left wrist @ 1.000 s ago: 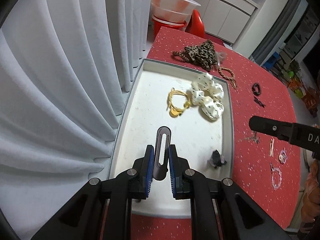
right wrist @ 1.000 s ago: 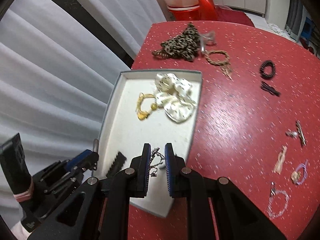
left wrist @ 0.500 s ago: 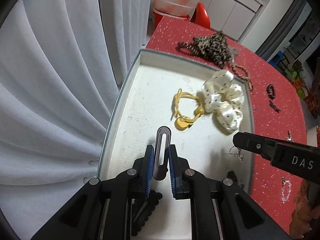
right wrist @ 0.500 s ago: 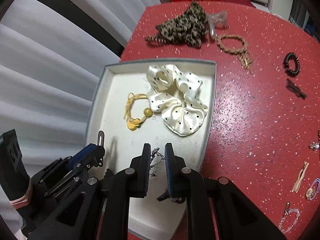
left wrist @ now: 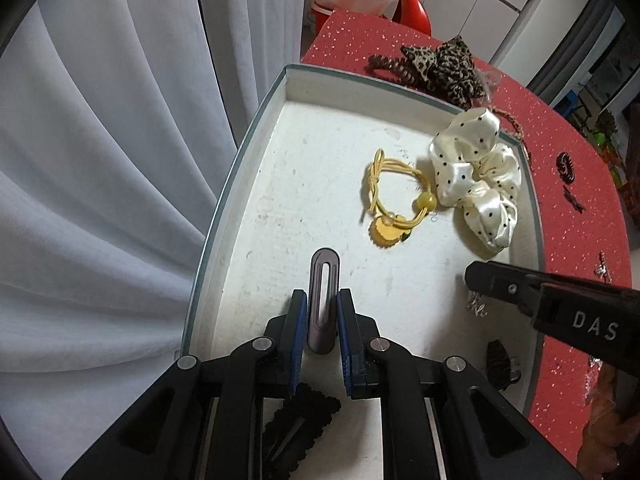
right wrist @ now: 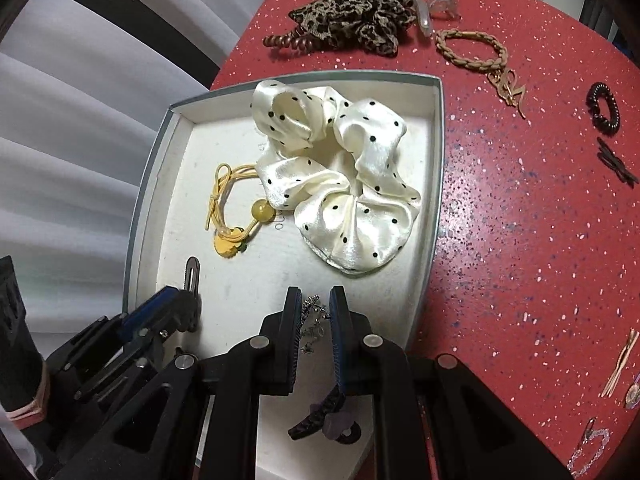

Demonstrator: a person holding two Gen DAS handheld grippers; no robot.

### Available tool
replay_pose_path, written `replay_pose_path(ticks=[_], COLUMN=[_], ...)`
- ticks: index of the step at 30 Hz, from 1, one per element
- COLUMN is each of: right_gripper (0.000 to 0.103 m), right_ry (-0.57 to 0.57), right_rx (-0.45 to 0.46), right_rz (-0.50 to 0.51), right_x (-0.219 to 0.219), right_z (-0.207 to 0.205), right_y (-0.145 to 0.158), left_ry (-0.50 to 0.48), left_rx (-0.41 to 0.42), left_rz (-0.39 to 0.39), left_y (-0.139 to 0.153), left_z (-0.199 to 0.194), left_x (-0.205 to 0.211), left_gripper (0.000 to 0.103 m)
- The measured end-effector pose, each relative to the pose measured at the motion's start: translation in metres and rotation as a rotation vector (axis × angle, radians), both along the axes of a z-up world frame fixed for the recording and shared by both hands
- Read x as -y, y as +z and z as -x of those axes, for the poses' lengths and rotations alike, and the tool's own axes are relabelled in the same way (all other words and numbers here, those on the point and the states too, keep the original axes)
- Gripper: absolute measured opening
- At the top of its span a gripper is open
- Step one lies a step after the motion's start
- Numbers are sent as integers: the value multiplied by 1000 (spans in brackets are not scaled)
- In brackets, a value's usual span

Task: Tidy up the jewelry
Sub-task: 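Release the grey slotted clip into the tray while the right tool releases the silver charm, then lift both open tools away from the tray toward the remaining items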

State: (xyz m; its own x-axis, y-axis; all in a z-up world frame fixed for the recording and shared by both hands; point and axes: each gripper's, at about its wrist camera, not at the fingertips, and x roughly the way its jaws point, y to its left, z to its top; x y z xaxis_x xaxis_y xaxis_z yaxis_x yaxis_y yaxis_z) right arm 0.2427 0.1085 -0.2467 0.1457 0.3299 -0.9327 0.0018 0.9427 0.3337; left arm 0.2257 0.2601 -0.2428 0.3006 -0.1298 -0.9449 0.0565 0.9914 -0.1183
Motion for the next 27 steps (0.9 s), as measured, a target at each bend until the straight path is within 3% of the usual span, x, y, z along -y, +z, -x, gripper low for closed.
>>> replay_pose_path(ticks=[6, 8, 9, 10, 19, 20, 21, 22, 27], right_gripper=[17, 21, 27, 30, 45, 48, 50, 51, 59], right_ry=[-5, -7, -9, -11, -33, -38, -42, -45, -62], right_rx=[-13, -17, -15, -11, 46, 49, 57, 61, 62], right_rz=[-14, -26, -35, -43, -72, -71, -72, -71, -64], right_x=[-2, 1, 3, 4, 18, 19, 22, 24, 43], right_z=[-3, -5, -6, -6, -5, -3, 0, 2, 21], right_y=[-2, -2, -1, 0, 41, 46, 51, 55, 71], left_ry=[6, 13, 23, 35, 33, 35, 40, 51, 63], left_rx=[-4, -7, 3, 23, 53, 59, 64, 78, 83], left_rz=[-15, -28, -36, -46, -35, -33, -34, -38, -39], left_y=[0, 0, 2, 5, 30, 35, 41, 46, 63], left_z=[1, 2, 3, 4, 13, 16, 20, 26, 42], left_x=[-2, -3, -4, -4, -1, -1, -2, -5, -9], left_gripper=[17, 35, 65, 78, 78, 80, 99, 103, 103])
